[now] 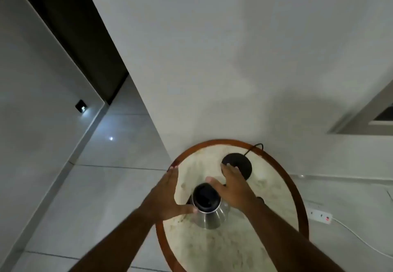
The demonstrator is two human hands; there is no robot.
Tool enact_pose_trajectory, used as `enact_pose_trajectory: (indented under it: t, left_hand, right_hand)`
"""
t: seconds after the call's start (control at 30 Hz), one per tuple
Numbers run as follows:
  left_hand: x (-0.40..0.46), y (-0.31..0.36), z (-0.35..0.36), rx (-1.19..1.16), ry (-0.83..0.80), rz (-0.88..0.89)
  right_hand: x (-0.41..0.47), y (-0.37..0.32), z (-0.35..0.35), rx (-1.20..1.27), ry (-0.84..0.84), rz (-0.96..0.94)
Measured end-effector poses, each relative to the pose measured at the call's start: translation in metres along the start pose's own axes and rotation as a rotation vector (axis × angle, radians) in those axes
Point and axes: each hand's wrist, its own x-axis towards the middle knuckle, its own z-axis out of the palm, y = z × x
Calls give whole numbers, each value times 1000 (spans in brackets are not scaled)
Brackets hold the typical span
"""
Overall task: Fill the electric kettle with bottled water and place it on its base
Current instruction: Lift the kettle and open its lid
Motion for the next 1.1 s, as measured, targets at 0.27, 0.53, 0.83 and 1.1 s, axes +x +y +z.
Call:
enact_pose_trajectory:
  t: [0.27, 0.53, 0.83, 1.1]
  left_hand:
    - [23, -39, 93, -176, -96, -64]
    - [35, -54, 114, -291, -77, -39]
    - [29, -52, 137, -491, -26, -95]
    - [36, -51, 134, -455, -58, -60]
  right_hand:
    - [11, 36, 66, -454, 91, -96]
    - [19, 36, 68, -507, 85, -57]
    - [33, 37, 26, -66, -132, -172]
    - [54, 57, -21, 167, -349, -98]
